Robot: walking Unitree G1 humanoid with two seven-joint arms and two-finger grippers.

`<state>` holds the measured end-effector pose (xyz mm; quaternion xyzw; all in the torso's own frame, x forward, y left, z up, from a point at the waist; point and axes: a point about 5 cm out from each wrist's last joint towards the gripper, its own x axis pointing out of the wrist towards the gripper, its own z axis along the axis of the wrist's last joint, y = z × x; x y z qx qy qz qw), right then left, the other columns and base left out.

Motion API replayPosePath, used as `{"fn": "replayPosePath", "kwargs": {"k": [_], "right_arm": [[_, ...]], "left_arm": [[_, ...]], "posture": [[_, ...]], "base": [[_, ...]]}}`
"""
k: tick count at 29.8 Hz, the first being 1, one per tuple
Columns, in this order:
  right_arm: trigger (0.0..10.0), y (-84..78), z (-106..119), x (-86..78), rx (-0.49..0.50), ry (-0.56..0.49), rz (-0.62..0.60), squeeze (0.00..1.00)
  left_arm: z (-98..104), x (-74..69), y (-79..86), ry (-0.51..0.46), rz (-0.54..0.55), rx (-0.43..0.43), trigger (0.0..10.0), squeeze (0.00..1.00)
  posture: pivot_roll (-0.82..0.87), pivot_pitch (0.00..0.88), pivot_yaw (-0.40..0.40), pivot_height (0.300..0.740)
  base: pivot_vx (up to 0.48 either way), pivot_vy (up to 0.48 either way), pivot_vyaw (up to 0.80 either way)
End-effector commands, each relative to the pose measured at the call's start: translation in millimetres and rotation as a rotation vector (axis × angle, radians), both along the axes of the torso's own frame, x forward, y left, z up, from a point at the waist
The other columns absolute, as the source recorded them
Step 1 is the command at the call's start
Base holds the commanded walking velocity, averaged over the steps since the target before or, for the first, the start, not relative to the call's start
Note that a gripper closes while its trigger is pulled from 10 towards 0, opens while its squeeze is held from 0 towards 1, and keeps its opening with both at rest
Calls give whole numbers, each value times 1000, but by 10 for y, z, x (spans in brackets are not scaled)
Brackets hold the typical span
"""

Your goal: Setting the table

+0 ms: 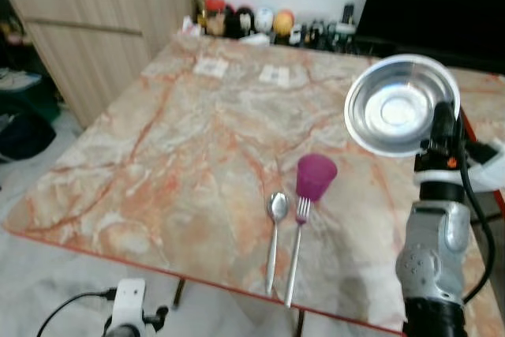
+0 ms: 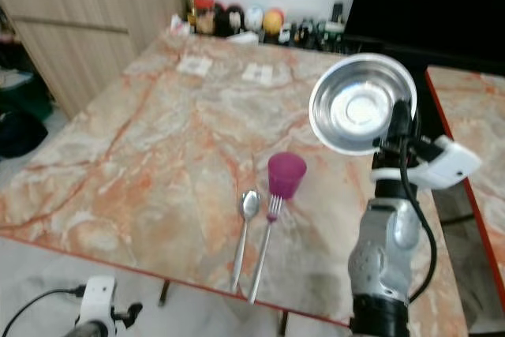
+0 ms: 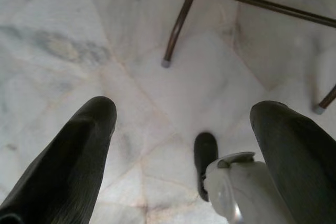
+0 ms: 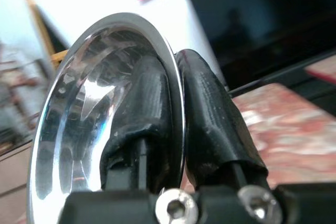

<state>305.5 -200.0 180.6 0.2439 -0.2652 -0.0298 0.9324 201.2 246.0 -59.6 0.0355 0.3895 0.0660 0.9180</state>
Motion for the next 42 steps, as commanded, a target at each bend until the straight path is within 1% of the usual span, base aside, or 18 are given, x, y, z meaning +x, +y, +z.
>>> {"fn": "replayPosePath", "kwargs": {"k": [1, 5, 8, 10, 12, 24, 29, 38, 42], "right_arm": [[10000, -115, 90, -47, -21, -33, -41, 0], [10000, -144, 101, -51, -12, -29, -58, 0], [10000, -144, 87, -48, 4, -24, -54, 0], [10000, -125, 86, -42, -19, -19, -51, 0], [10000, -121, 89, -43, -13, -26, -52, 0], [10000, -122, 106, -33, -13, -27, -49, 0], [10000, -154, 103, -36, -19, -21, -60, 0], [10000, -196, 97, -43, -22, -9, -82, 0], [10000, -212, 64, -72, -34, 11, -90, 0]], "left_arm": [[-5, 5, -25, 7, -24, 7, 10000, 0], [-3, 13, -35, 4, -24, 7, 10000, 0], [-4, 15, -42, 2, -23, 5, 10000, 0], [-4, 16, -45, 1, -22, 4, 10000, 0], [-5, 15, -47, 1, -21, 4, 10000, 0], [-7, 18, -63, -1, -21, 1, 10000, 0], [-9, 24, -80, -1, -25, -2, 10000, 0], [-7, 27, -79, -1, -25, -4, 10000, 0], [-10, 24, -81, 0, -23, -6, 10000, 0]], "posture": [[106, 36, -19, 740], [105, 31, -21, 740], [106, 28, -24, 740], [106, 26, -26, 740], [106, 25, -27, 740], [100, 7, -33, 740], [93, 0, -35, 740], [87, 9, -36, 740], [82, 19, -36, 740]], "base": [[0, -472, 0], [0, -472, 0], [0, -472, -727], [0, -472, -706], [0, -472, -431], [0, -474, 0], [0, -472, 0], [0, -472, 0], [0, -416, 0]]}}
